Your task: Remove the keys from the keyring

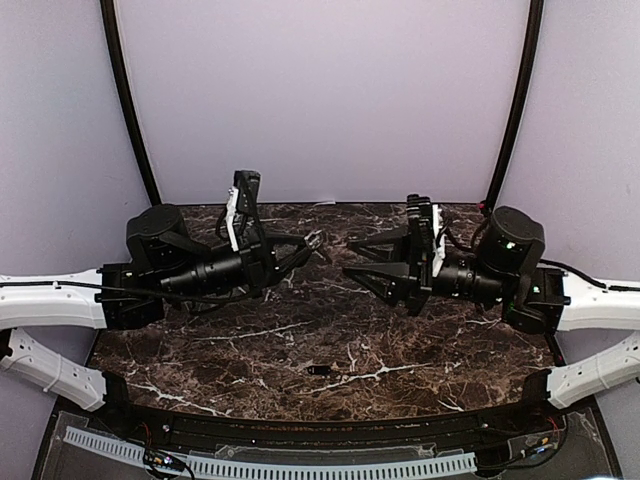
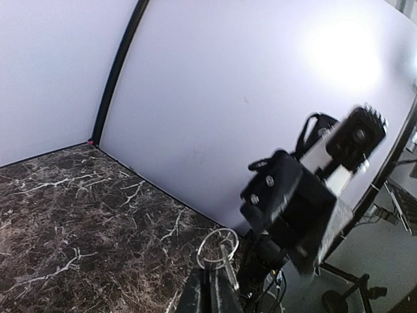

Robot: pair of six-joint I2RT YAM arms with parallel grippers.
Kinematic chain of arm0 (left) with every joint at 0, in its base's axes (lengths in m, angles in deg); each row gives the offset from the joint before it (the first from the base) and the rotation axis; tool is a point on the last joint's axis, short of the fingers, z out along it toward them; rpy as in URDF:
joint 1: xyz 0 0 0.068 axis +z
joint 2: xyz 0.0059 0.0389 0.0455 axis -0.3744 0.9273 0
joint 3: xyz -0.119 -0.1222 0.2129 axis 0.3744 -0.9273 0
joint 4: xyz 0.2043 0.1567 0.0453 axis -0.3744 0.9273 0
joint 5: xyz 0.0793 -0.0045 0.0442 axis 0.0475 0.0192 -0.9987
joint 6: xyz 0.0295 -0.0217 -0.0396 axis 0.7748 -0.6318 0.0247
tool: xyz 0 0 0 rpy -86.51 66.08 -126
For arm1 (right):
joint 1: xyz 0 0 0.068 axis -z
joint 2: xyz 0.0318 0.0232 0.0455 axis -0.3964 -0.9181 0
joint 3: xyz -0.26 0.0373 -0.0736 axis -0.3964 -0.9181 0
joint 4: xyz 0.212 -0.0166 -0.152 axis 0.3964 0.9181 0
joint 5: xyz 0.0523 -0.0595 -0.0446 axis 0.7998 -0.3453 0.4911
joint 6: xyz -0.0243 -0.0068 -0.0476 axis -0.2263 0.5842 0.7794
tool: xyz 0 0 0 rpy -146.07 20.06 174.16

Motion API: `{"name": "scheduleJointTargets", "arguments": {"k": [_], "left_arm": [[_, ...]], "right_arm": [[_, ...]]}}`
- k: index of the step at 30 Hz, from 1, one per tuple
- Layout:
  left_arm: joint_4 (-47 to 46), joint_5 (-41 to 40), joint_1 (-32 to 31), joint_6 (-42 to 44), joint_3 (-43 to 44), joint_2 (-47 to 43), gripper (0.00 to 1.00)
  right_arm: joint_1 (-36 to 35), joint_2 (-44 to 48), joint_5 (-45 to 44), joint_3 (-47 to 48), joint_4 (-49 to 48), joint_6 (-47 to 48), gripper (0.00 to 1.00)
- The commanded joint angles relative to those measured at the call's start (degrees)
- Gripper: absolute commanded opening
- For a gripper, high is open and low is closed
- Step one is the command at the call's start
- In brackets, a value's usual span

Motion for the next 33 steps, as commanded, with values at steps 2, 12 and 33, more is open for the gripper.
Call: {"name": "scheduleJointTargets", "arguments": {"k": [2,12,33], "left_arm": [[9.3,-6.5,1.0,-3.9,5.0,1.6,0.00],[29.9,-11.3,1.3,0.2,15.5,7.4,0.00],[36.7,-7.7,1.3,0.2,17.8,8.8,0.00]], "right_arm": [[-7.0,-4.6,-20.3,-0.4,-3.4,11.4,0.38],[-9.6,-15.6,-40.3,0.3,-8.5,13.6,0.43],[-7.6,-24.0,-41.4,2.3,-13.0,8.0,0.34]]}}
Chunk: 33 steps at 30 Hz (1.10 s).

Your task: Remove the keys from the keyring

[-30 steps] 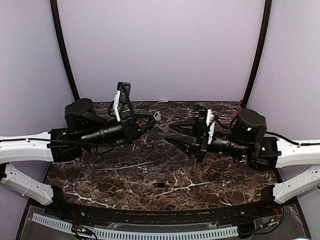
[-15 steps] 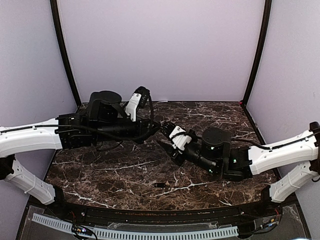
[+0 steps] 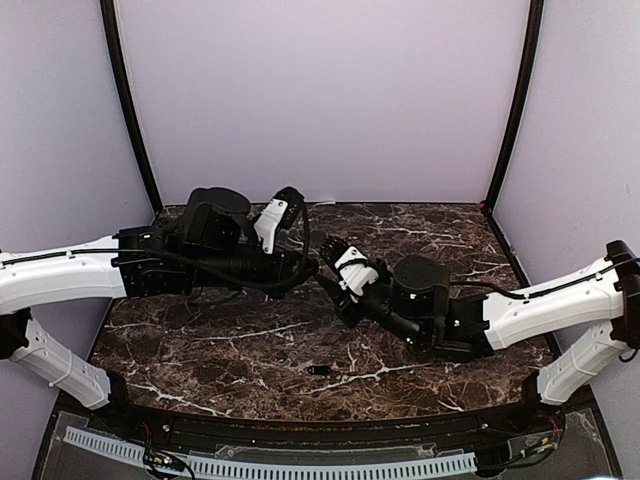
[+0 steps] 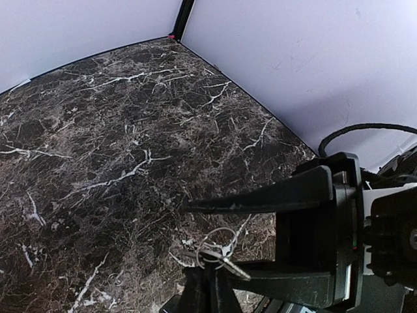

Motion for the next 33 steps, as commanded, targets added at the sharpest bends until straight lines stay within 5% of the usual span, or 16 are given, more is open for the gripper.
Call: {"name": "scheduleJointTargets", "arguments": {"k": [1,10,16,33], "left_arm": [[-0.3,1.3,0.2,-0.1,0.7,-1.4,0.00],[-1.2,2.1,0.2,0.0,-0.2,-1.5,0.00],[-0.3,1.5,0.2,0.7,-0.3,-1.6,0.00],[3.0,0.6,1.2,6.7,-0.5,-3.1,0.00]], "right_arm": [[0.3,-2.4,1.8,2.5,-3.0,-0.7,0.33],[0.8,-3.4,1.1,3.2,-3.6,-2.7,0.24],[2.1,-1.2,2.0,1.8,-3.9,-5.5,0.00],[8.7,3.8,25.1,4.6,11.9,-12.6,0.00]]}}
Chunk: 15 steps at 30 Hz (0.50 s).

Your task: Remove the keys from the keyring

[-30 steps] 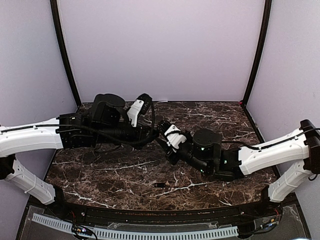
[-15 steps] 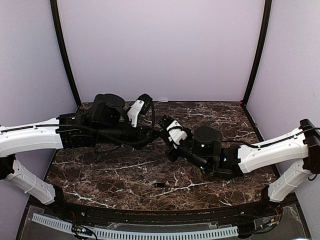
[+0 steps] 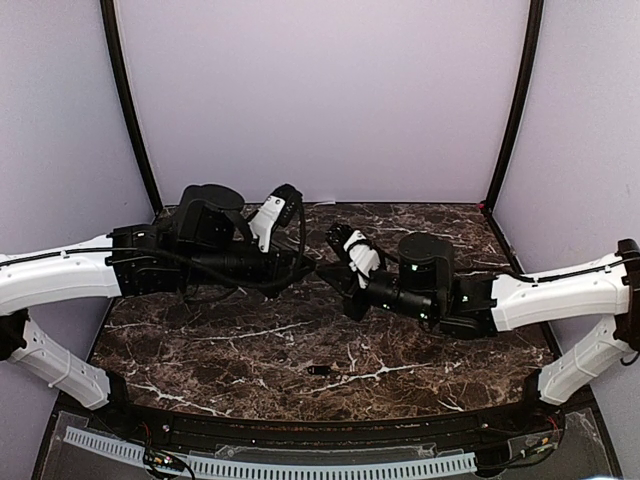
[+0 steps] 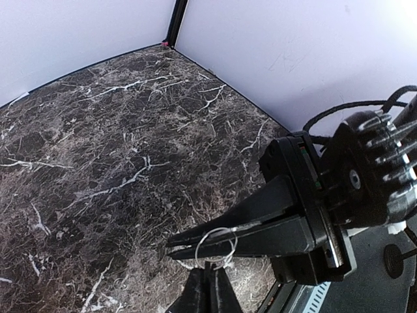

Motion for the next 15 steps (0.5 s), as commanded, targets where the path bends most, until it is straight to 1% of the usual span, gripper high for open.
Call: {"name": "scheduleJointTargets", "arguments": {"k": [1,6,15], "left_arm": [[3.2,0.6,0.4,4.9,-0.3,-1.7,0.00],[8.4,3.1,0.4,9.9,2.4,0.7,0.00],[17.4,3.4,0.5,15.0,6.8,4.6,0.00]], "right_arm": [[2.5,2.7,8.7,2.6,4.6,-3.2,0.00],[4.6,3.1,15.4,5.3,10.4,-2.7,0.00],[5.2,3.4,17.7,10.1,25.6,3.3,0.00]]}}
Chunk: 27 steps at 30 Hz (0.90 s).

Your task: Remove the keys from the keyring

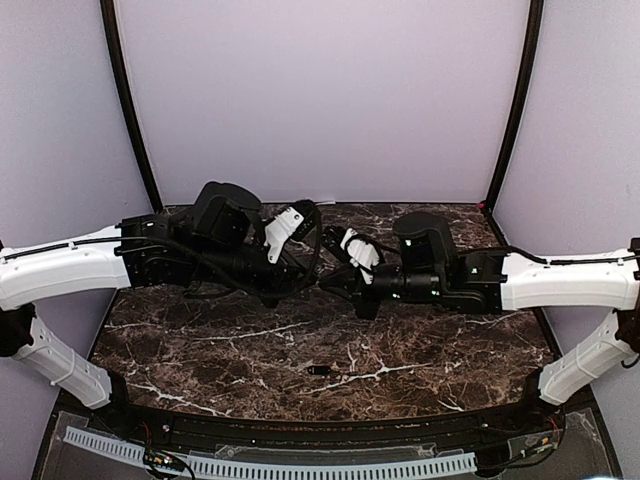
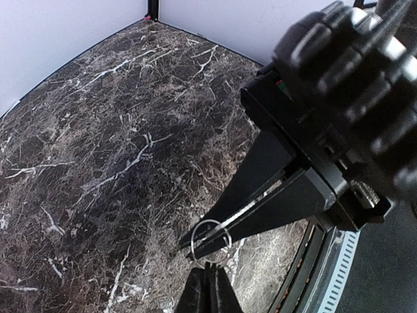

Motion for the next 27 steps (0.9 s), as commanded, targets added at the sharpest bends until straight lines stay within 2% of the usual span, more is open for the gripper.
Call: {"name": "scheduleJointTargets", "arguments": {"k": [1,18,23,27], "left_arm": [[9.3,0.3,0.3,4.1,2.8,1.8,0.00],[15.9,2.3,0.3,8.2,8.0,5.9,0.00],[15.4,1.2,0.3,9.5,8.3,5.8,0.00],[14.1,0.4,0.3,11.0,7.5,5.4,0.00]], "right_arm": [[0.7,2.1,1.8,4.0,8.0,3.7,0.00],[-0.5,3.7,5.1,8.2,20.7,13.3,0.00],[-1.1,2.4,6.3,8.4,21.7,13.0,0.00],[-1.1,2.3,10.6,7.0,19.2,9.9,0.00]]}}
